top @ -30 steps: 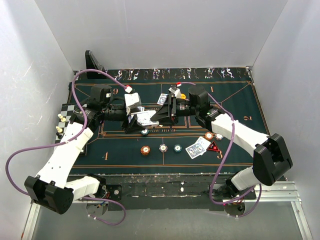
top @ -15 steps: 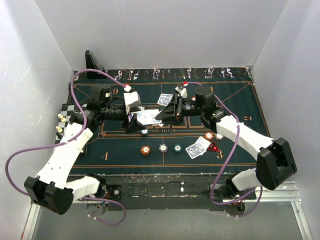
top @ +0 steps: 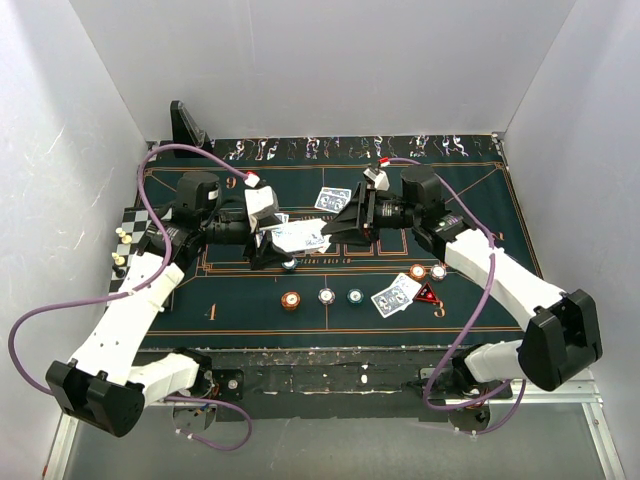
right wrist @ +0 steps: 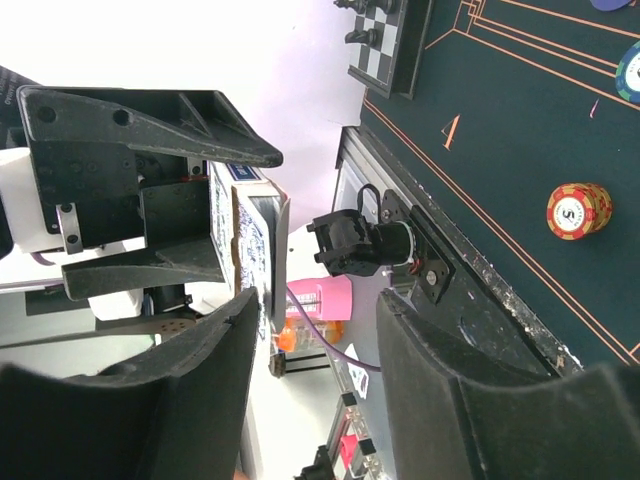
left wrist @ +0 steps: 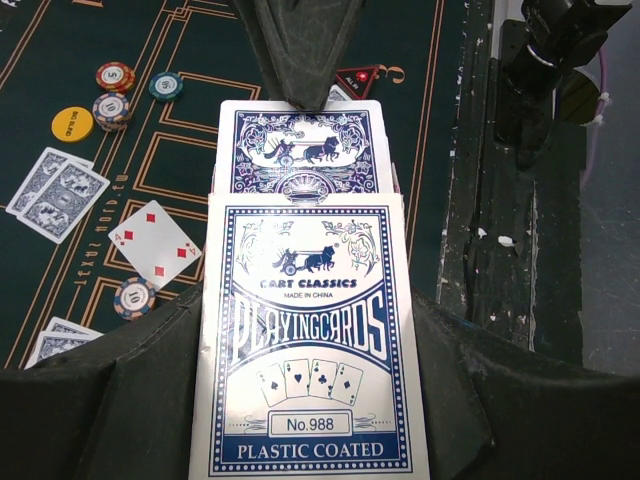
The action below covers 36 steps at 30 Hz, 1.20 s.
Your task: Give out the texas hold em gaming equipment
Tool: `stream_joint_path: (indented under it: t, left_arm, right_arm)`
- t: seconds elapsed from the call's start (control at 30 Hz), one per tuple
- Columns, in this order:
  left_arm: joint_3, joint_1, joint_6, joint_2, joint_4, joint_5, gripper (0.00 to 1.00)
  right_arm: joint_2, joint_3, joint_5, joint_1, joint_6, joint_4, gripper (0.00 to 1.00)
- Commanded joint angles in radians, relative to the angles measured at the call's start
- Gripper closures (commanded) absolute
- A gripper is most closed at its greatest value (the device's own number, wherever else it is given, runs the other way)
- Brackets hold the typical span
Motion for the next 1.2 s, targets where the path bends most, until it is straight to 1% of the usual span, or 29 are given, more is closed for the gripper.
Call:
stream_joint_path:
  t: [0.0, 0.07, 0.1, 0.23, 0.37, 0.47, 0.53, 0.63, 0.8, 1.17]
  left_arm:
    - [-0.011, -0.004, -0.010, -0.042, 0.037, 0.040, 0.88]
    - [-0.011, -0.004, -0.009, -0.040, 0.037, 0.042, 0.88]
    - [-0.011, -0.004, -0.012, -0.040, 0.039, 0.043, 0.88]
    - [-0.017, -0.004, -0.030, -0.040, 0.058, 0.048, 0.88]
    - [-0.028, -0.004, -0.044, -0.040, 0.080, 0.048, 0.88]
    - [-0.034, -0.004, -0.055, -0.043, 0.092, 0.047, 0.88]
    - [-0.035, -0.004, -0.058, -0.043, 0.097, 0.045, 0.88]
    - [-0.037, -0.004, -0.065, -0.049, 0.104, 0.043, 0.89]
    - [-0.048, -0.004, -0.081, -0.054, 0.120, 0.042, 0.89]
    - [-0.069, -0.004, -0.104, -0.076, 0.152, 0.042, 0.89]
  right_arm:
    - [-0.041, 0.061, 0.025, -0.001, -0.050, -0.054, 0.36]
    - [-0.048, 0.073, 0.030, 0.000, -0.046, -0.048, 0.28]
    - [-0.048, 0.082, 0.034, 0.003, -0.044, -0.046, 0.25]
    - [-0.014, 0.125, 0.034, 0.028, -0.040, -0.040, 0.24]
    - [0.052, 0.162, 0.033, 0.067, -0.035, -0.040, 0.29]
    - [0.083, 0.211, 0.051, 0.091, -0.087, -0.135, 0.31]
    - [0.077, 0.202, 0.050, 0.091, -0.089, -0.135, 0.34]
    - [0.058, 0.188, 0.056, 0.091, -0.089, -0.127, 0.41]
    - [0.043, 0.191, 0.057, 0.086, -0.093, -0.147, 0.54]
    - [0.003, 0.179, 0.054, 0.054, -0.096, -0.198, 0.59]
